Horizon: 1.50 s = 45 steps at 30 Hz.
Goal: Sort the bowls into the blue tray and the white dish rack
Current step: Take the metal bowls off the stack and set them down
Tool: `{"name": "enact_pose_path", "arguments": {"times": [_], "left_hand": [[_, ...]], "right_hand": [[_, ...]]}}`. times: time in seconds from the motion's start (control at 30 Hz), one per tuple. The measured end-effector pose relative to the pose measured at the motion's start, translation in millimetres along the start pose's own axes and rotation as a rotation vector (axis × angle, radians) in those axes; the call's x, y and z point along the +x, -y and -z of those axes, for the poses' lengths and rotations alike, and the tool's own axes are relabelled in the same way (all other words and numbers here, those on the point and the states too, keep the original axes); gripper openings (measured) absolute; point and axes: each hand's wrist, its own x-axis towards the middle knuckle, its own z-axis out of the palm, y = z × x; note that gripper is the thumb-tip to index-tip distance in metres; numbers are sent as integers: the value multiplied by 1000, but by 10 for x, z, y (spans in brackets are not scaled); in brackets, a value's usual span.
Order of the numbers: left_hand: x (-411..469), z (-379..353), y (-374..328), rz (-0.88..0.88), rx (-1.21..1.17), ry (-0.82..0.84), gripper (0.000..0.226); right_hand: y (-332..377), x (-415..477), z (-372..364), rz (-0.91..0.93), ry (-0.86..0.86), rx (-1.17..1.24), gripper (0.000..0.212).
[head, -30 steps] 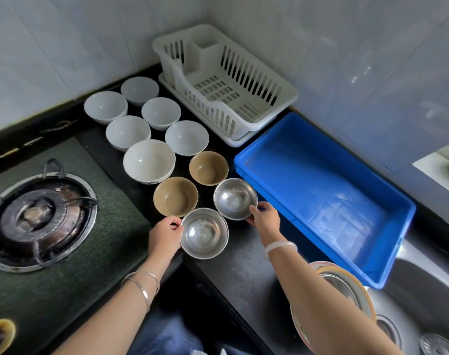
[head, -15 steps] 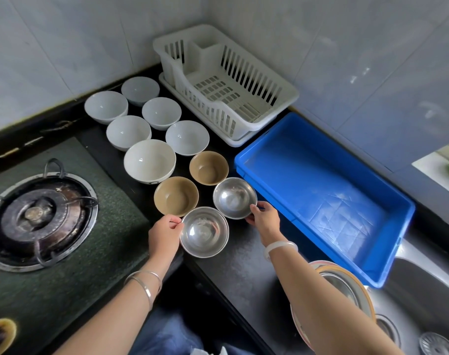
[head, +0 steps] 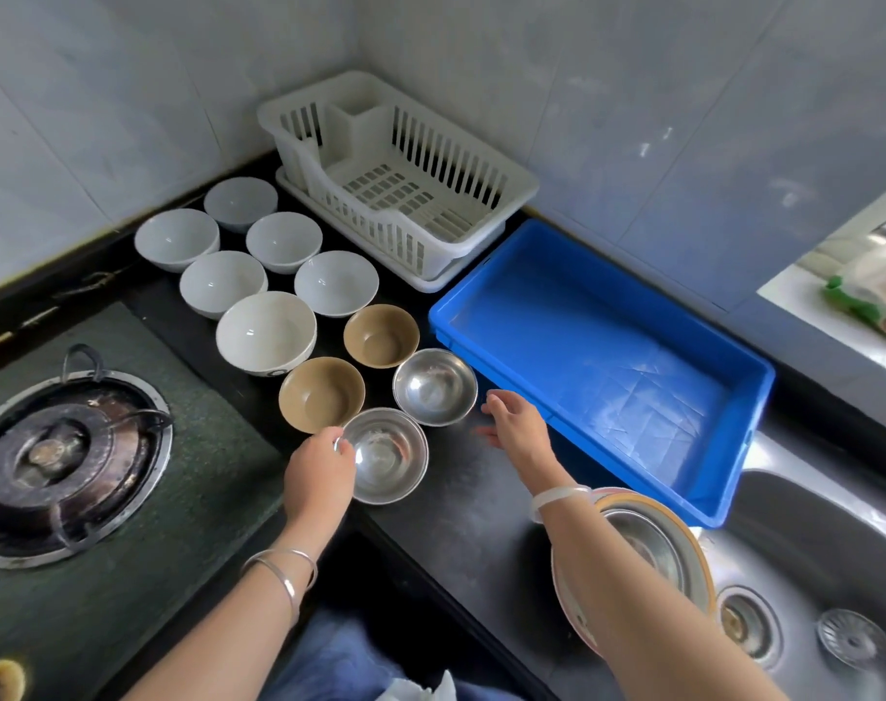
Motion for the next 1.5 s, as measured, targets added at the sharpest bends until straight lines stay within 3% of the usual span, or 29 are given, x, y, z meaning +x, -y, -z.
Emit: {"name": "enact_pose_path", "arguments": {"times": [0.2,0.47,0.63,0.87,1.13,1.5], "left_hand": [[-170,-182,-375,-100,-23,72,31],[-818,-928,-1074,-484,-24,395,25],[-1205,-1344,-1276,-629,53,492,31],[-1255,-1544,-1252,-671,137,515,36],[-1217,-1516,-1206,-668,125,542,22],[-1242,-1545,-1173,-672,146,521,28]], "right_hand": [[-163,-408,643,105,-135,-25,23],[-1039,-982,1543,-34,-501,-382,17],[-1376,-1194,1695,-25,-642,-474,15],[-1456,-1193,1552,-118,-547,-496,36],[-1407,-1151,1518,-133,-570,-599,15],[-1330,-1228,1568,-52,-642,-784,18]]}}
